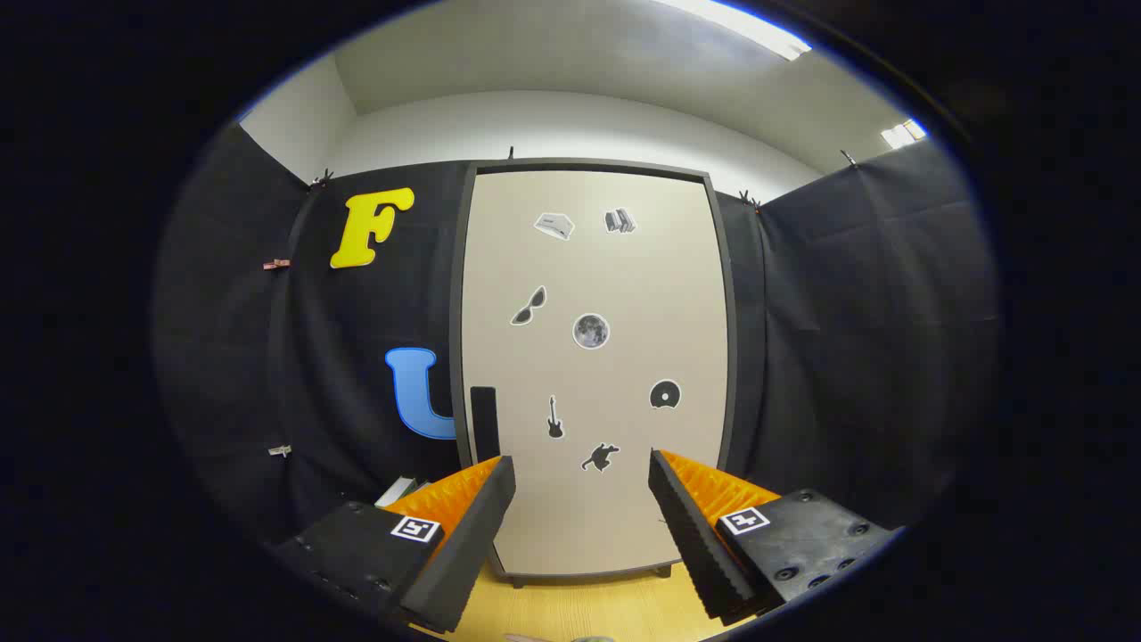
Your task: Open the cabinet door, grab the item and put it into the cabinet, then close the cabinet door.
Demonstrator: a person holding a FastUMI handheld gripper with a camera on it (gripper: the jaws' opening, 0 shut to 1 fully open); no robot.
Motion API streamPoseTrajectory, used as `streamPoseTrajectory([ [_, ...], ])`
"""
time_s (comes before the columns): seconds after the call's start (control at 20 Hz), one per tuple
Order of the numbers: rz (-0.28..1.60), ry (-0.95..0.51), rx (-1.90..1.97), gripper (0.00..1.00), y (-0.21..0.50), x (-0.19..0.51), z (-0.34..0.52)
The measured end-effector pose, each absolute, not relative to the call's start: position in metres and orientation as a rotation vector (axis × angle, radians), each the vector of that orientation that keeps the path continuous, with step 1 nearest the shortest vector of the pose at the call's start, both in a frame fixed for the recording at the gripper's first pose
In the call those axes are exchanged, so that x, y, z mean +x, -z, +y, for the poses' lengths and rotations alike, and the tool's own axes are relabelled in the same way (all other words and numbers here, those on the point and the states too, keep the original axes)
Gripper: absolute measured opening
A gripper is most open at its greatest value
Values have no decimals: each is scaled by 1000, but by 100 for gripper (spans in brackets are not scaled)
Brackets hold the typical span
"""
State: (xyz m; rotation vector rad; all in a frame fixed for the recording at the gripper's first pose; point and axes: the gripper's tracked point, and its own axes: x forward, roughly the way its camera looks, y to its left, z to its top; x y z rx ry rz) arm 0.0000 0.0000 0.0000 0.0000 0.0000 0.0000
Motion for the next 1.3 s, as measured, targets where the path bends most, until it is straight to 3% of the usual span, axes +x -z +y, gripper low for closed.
streamPoseTrajectory([
  [1.3,24,-45,36,98,13,24,21],
])
